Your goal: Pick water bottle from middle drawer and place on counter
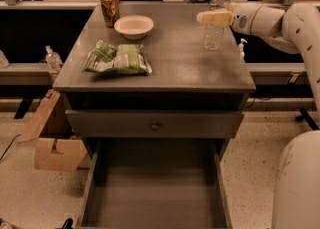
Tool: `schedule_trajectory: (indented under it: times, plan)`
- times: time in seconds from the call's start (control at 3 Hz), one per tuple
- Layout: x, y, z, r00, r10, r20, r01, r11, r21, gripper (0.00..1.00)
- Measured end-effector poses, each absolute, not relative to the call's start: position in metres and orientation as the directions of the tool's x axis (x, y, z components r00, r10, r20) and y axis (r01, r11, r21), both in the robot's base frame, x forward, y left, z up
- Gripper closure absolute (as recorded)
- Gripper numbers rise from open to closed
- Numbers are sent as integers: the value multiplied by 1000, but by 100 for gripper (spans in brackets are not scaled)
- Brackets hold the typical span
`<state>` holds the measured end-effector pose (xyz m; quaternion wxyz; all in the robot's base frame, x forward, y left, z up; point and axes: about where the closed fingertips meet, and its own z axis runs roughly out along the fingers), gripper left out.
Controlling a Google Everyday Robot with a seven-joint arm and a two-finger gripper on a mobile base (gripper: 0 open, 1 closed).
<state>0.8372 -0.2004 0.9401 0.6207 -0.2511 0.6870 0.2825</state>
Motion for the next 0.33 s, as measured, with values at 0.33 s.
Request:
schedule_trajectory:
  times: [0.33]
  plan:
    - [837,-200,940,-103,6,-995,-696,714,76,0]
